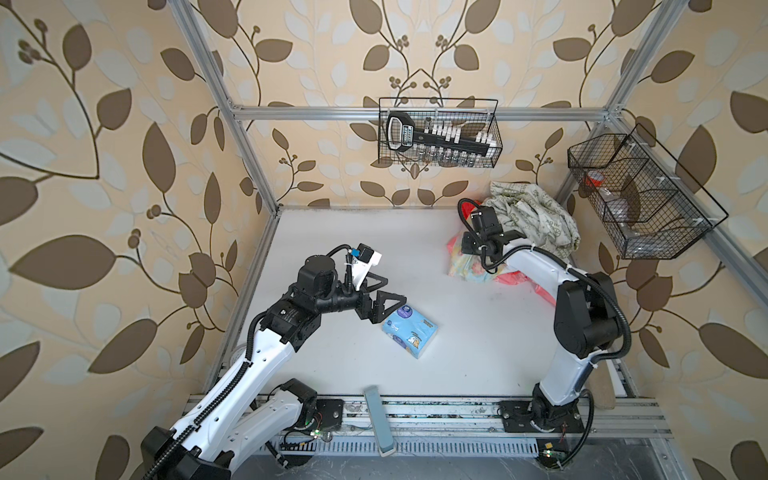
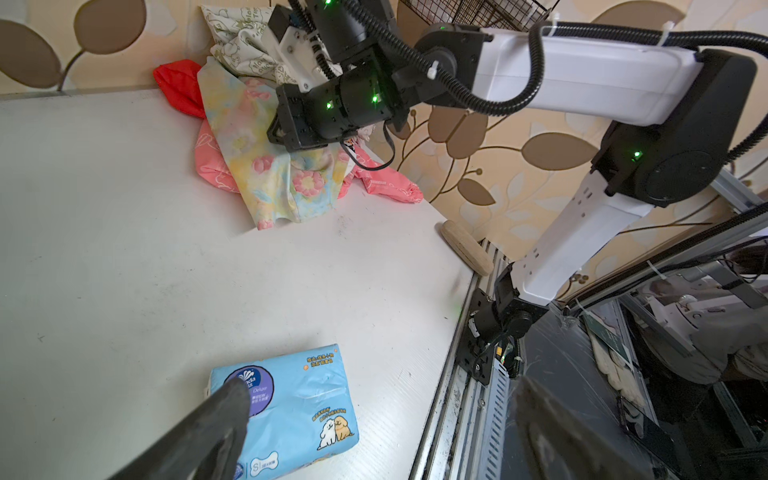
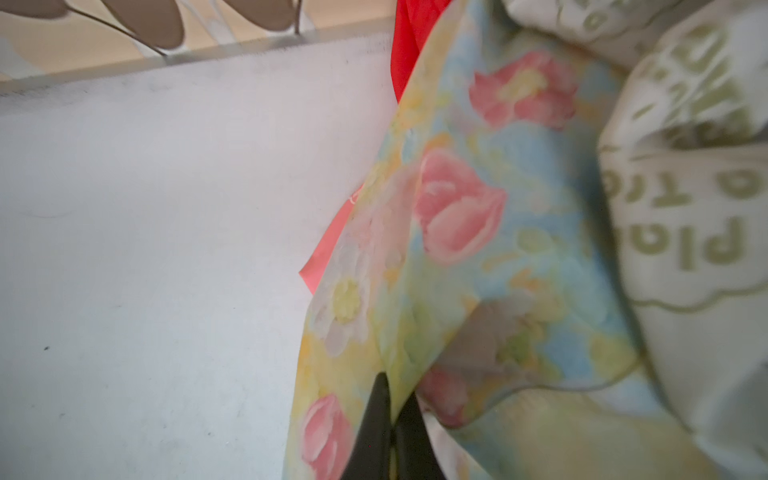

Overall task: Pick out a specific cloth from the pile
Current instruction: 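Close the right gripper on the pastel floral cloth edge in the pile, then lift the floral cloth high with the right gripper, pulling it from the pile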

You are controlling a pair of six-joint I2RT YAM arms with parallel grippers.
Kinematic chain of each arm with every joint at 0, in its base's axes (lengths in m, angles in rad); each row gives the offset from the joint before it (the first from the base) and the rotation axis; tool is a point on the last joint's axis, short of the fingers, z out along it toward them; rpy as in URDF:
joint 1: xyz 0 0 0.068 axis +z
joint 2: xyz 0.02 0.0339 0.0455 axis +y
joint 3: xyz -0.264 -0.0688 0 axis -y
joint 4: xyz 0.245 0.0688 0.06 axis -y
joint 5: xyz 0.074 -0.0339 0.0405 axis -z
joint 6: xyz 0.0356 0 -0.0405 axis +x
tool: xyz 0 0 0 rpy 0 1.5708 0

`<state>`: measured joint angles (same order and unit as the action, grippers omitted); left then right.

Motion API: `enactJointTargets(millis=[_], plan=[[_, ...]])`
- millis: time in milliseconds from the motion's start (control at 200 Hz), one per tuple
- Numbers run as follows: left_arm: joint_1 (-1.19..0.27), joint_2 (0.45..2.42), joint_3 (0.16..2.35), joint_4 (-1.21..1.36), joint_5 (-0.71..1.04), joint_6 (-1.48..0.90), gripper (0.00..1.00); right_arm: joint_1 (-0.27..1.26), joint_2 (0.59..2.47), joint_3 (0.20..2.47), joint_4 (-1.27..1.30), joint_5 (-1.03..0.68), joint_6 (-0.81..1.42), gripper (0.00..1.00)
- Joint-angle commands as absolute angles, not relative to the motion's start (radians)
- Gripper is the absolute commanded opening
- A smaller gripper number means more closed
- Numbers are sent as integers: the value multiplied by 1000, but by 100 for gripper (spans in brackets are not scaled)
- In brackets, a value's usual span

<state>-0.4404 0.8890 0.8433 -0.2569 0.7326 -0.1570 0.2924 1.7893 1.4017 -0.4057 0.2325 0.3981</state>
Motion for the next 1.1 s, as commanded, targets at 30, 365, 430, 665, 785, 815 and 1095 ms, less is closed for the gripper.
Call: enactJointTargets(millis=[30, 365, 430, 665, 785, 815, 1095], plan=[[-453, 861, 851, -214, 750, -137, 99, 296, 1692, 1454, -466, 246, 366, 0], [-459, 838, 847, -209, 744, -140, 99, 296, 1510, 1548, -534, 262, 311, 0], [-459, 835, 847, -208, 744, -140, 99, 296, 1483, 1572, -537, 266, 298, 0], [-462, 824, 841, -201, 742, -145, 99, 295, 1457, 1691, -584, 348, 231, 0], [-465, 816, 838, -200, 737, -146, 99, 295, 1457, 1748, -591, 390, 202, 0], [-465, 815, 838, -200, 735, -146, 99, 295, 1459, 1761, -589, 400, 195, 0], [-469, 799, 833, -201, 724, -146, 99, 295, 1473, 1910, -584, 460, 136, 0]])
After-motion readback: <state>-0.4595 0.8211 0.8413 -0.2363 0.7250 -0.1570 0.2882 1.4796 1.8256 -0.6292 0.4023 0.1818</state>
